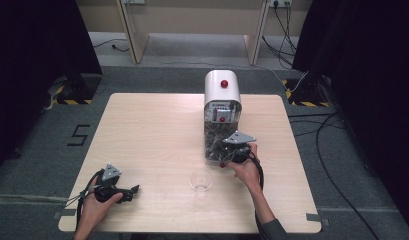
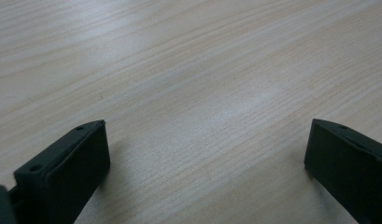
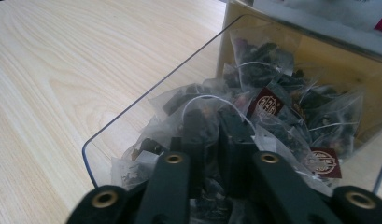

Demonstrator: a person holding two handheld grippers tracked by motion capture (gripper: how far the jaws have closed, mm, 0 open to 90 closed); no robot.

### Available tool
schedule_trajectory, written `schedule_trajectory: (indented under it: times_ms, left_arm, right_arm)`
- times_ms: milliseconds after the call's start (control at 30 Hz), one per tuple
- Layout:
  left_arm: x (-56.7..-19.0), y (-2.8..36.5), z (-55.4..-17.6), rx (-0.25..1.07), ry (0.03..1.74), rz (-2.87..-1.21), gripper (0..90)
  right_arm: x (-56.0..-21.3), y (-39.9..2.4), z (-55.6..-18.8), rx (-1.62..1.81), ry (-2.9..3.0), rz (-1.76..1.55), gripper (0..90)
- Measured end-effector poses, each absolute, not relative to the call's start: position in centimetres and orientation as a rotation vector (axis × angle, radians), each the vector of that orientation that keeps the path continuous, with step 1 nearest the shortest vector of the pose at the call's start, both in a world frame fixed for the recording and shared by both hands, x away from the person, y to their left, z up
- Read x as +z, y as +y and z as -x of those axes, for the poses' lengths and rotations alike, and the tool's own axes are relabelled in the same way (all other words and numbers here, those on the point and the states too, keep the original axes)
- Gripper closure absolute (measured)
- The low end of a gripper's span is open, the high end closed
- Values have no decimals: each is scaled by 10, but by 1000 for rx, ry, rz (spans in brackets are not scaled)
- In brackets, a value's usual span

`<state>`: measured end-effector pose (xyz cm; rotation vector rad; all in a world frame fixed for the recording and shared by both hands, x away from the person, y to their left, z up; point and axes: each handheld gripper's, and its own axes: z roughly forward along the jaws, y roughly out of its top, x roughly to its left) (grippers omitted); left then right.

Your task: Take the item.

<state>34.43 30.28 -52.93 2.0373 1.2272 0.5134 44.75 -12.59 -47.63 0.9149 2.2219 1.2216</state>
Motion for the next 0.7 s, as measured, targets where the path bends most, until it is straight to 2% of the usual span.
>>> schedule_trajectory:
  times_ms: [133,167,700]
  left_arm:
    - [-529,303,-344,513,1227,-2037,0]
    - [-529,303,-344,513,1227,-2037,0]
    - [-529,303,-344,513,1227,-2037,0]
  right_arm:
    - [-475,-127,-446,1234,2213,-895,850]
    - [-473,-127,-446,1239,2210,-888,886]
    - [-448,-141,-434,1298,2121,-840,893]
